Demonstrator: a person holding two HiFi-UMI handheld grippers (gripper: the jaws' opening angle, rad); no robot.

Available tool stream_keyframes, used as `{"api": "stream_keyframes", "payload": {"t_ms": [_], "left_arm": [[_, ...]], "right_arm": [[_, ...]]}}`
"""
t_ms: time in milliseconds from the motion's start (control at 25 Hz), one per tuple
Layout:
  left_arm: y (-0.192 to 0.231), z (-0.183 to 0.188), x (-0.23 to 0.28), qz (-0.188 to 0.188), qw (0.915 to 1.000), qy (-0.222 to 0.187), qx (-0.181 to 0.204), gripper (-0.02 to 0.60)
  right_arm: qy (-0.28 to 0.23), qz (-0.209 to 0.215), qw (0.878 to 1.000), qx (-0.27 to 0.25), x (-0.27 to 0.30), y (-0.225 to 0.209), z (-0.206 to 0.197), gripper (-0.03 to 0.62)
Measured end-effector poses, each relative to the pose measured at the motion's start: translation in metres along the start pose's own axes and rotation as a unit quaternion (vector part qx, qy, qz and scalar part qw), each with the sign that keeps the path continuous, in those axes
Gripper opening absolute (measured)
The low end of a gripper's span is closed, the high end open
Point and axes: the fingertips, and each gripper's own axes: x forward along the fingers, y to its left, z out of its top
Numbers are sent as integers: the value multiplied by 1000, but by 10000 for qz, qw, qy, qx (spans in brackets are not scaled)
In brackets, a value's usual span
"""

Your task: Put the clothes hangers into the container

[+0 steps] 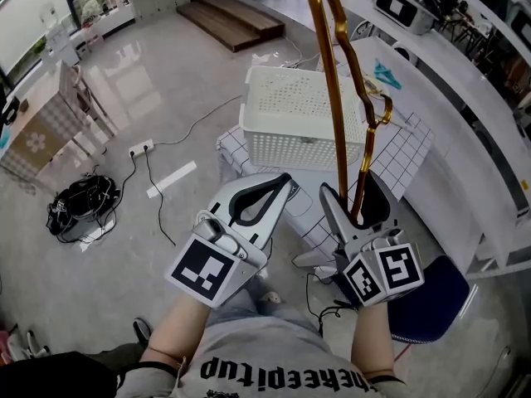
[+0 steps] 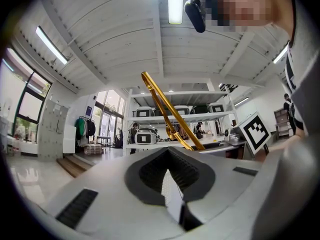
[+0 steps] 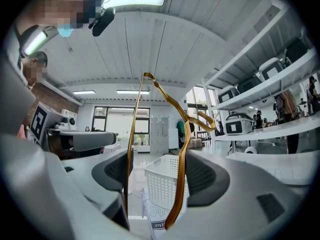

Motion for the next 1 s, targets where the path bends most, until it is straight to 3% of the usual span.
{"api": "stream_keyframes", "payload": {"t_ms": [1000], "left_arm": [[115,1,46,-335,9994,-95,-61,14]], "right_arm": [[3,-498,9987,-125,113,-24,12,342]]}}
